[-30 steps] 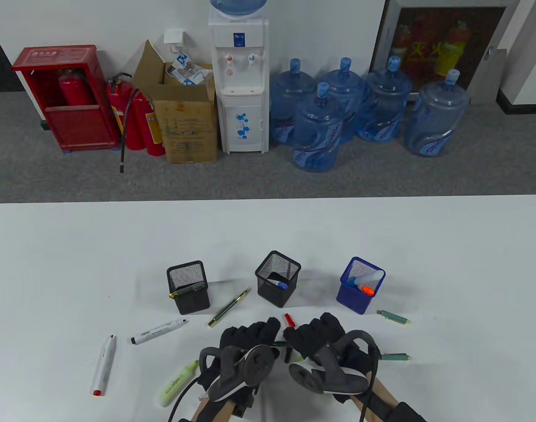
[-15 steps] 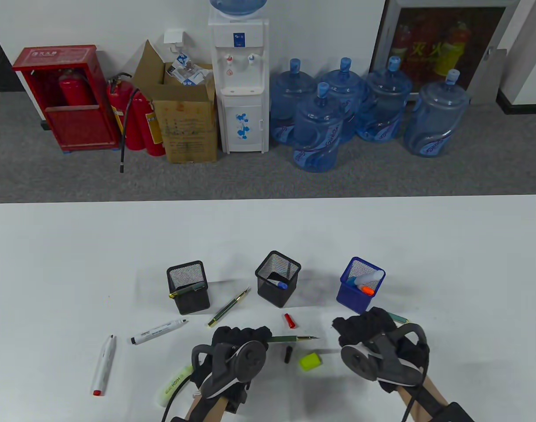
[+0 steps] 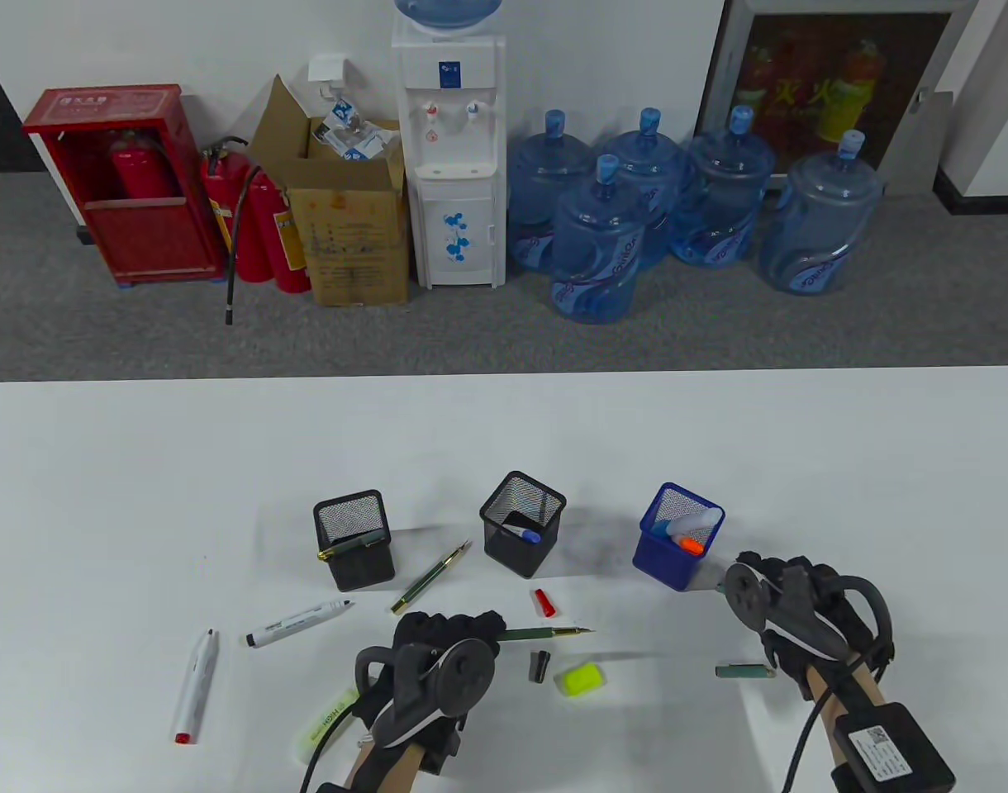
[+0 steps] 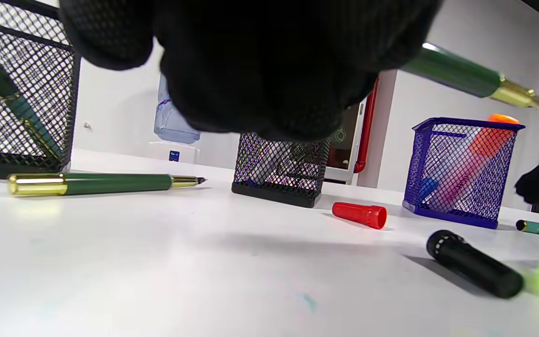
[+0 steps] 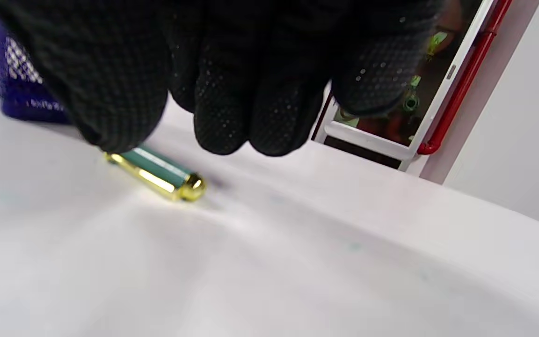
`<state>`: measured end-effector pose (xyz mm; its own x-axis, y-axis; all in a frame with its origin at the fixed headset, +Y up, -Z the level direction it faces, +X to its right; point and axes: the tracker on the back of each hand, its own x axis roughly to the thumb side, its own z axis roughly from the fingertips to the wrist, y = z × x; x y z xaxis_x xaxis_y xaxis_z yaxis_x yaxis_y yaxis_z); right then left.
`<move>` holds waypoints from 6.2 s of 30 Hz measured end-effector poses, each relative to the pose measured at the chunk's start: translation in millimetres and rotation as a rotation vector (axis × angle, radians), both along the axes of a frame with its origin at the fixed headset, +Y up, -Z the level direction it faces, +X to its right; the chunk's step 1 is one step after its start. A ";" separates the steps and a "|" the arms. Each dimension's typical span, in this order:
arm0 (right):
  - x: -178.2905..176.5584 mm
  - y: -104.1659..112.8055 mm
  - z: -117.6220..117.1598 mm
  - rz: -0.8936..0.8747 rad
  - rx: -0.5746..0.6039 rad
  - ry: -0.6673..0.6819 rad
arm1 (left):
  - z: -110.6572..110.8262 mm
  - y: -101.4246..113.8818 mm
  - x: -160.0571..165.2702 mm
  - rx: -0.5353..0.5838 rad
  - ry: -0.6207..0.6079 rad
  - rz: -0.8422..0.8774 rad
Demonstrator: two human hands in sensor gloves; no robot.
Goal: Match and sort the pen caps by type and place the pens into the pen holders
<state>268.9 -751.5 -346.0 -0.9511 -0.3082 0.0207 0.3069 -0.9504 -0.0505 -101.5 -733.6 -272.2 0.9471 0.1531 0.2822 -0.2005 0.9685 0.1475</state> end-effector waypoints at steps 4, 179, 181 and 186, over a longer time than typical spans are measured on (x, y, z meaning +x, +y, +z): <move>-1.6 -9.6 -4.3 0.025 -0.023 -0.011 | -0.4 -1.1 -1.0 -0.002 0.001 0.005; -38.6 15.5 47.9 -0.073 -0.011 0.192 | -7.8 5.3 -43.2 -0.057 0.200 -0.092; -32.8 14.8 48.4 -0.028 -0.051 0.163 | -7.5 4.0 -44.4 -0.051 0.196 -0.090; -16.0 14.2 47.6 -0.071 -0.135 0.055 | -6.7 -1.9 -47.2 -0.072 0.182 -0.108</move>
